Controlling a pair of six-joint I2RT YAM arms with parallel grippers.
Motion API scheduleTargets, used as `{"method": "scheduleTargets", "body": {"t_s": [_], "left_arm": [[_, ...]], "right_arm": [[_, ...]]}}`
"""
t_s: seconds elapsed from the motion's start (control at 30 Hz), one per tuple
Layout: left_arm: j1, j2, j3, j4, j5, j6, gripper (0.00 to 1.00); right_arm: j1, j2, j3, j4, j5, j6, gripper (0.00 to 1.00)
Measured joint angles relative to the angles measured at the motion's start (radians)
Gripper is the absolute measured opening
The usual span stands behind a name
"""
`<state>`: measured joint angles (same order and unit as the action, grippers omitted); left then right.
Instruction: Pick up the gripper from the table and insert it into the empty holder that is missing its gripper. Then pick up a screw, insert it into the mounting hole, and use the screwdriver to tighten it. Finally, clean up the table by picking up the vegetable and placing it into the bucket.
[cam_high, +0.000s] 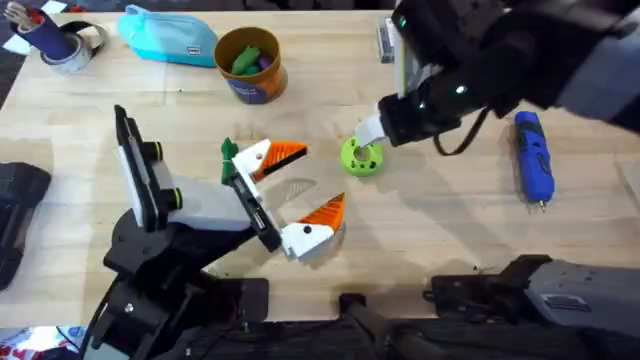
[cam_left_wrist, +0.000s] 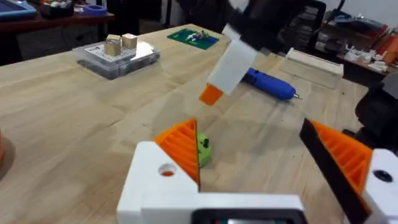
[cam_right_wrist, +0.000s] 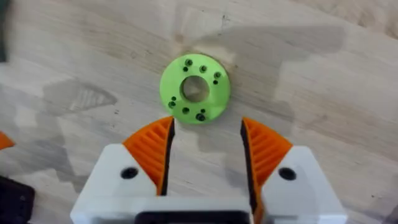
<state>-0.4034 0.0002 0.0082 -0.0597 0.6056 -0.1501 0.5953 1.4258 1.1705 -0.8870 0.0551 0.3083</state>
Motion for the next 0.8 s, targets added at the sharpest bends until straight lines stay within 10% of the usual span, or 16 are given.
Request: {"method": "scheduleTargets", "body": {"t_s": [0.33, 0.57, 0.8], "left_arm": [[0.0, 0.0, 0.0, 0.0, 0.0, 0.0, 0.991], [0.0, 0.0, 0.0, 0.0, 0.0, 0.0, 0.991], [0.0, 0.0, 0.0, 0.0, 0.0, 0.0, 0.991]], "right_arm": [[0.007, 0.123, -0.048, 0.011, -0.019, 0.01, 0.604], [0.033, 0.156, -0.048, 0.015, -0.02, 0.014, 0.253], [0.039, 0.195, -0.048, 0.022, -0.02, 0.014, 0.213]]}}
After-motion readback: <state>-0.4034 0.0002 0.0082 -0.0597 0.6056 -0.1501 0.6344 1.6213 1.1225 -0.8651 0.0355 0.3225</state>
